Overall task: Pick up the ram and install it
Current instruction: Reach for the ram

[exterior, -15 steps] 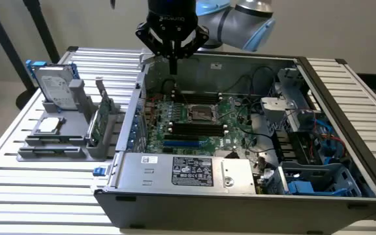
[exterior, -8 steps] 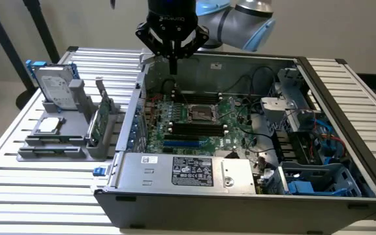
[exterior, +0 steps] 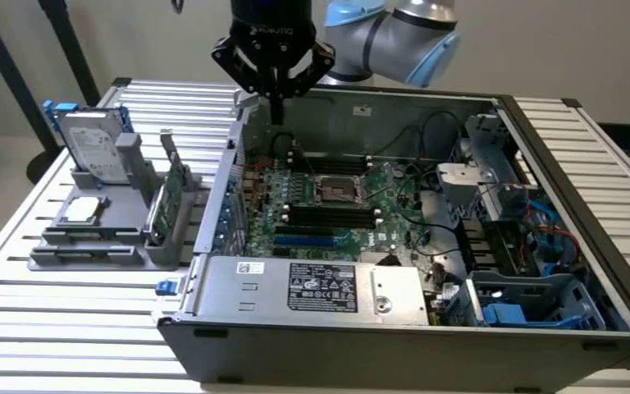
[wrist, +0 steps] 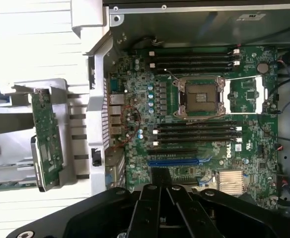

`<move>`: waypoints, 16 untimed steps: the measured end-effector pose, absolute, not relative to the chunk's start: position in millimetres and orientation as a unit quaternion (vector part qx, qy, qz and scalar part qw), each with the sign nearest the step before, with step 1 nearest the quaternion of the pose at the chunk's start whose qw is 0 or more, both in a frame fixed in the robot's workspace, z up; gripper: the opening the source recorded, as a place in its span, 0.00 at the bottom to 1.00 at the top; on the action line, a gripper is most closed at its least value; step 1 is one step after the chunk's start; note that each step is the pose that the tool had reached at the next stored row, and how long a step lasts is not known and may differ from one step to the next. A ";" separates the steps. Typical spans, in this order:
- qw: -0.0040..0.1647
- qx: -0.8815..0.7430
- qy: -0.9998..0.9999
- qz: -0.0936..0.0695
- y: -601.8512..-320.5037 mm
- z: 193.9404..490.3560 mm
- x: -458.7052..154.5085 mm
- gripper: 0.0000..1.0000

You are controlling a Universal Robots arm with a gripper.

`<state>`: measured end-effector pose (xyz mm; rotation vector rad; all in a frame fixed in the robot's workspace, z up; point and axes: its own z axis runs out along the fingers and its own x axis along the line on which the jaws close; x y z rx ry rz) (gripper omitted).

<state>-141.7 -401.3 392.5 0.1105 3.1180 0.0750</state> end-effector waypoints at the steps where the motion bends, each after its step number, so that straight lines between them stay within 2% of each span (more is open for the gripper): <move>1: 0.010 0.035 0.999 0.024 -401.3 392.5 -146.1 0.11; 16: 0.010 0.035 0.999 0.024 -401.3 384.3 -214.3 0.11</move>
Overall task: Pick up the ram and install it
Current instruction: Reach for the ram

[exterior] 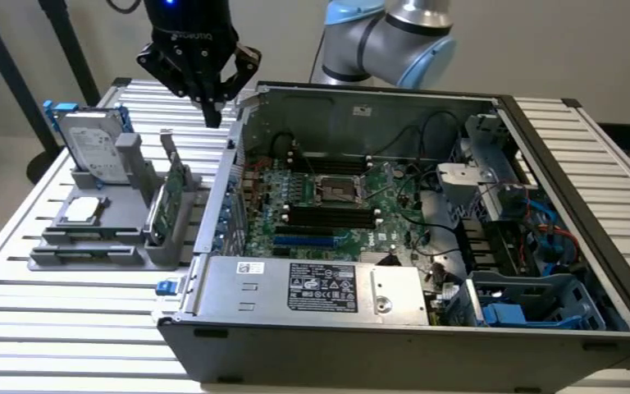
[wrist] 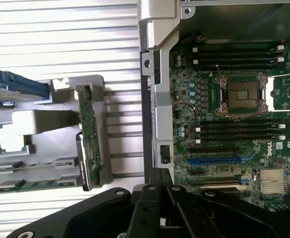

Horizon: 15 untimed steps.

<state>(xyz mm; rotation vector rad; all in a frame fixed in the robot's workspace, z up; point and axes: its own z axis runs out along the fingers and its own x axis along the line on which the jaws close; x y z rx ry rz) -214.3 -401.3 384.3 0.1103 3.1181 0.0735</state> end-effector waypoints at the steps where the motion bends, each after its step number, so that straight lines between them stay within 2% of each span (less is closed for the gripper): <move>1: 0.010 0.035 0.999 0.024 -401.3 383.2 -219.2 0.11; 15: 0.010 0.035 0.999 0.021 -401.4 364.1 -282.4 0.11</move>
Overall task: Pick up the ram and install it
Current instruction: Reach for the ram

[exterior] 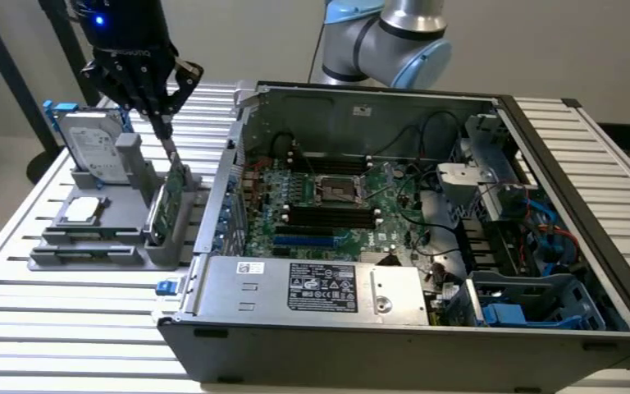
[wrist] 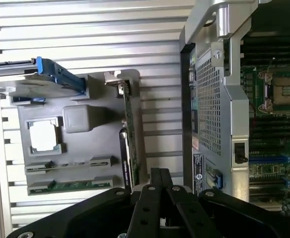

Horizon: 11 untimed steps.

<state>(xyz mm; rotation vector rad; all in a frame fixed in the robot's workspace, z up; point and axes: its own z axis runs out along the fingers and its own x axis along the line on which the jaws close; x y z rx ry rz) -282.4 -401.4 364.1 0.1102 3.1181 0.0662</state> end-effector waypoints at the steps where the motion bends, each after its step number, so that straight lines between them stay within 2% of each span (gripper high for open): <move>1: 0.010 0.035 0.999 0.021 -401.4 362.6 -287.3 0.11; 11: 0.011 0.035 0.999 0.019 -401.5 348.9 -332.7 0.11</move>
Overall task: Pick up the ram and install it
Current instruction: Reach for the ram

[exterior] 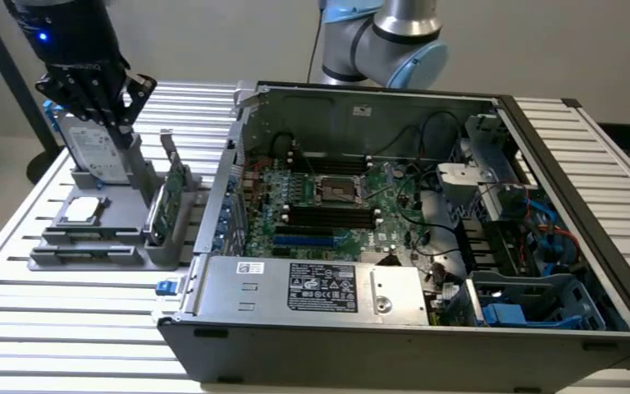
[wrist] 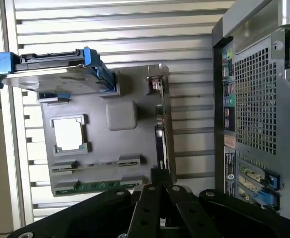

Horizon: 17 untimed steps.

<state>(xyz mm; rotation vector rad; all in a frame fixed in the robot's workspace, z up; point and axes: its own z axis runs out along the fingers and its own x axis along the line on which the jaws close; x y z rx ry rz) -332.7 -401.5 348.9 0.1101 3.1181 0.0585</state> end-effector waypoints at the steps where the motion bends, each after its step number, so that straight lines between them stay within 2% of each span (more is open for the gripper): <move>1: 0.011 0.035 0.999 0.018 -401.5 347.6 -337.2 0.11; 17: 0.011 0.035 0.999 0.011 -401.6 329.5 -409.8 0.11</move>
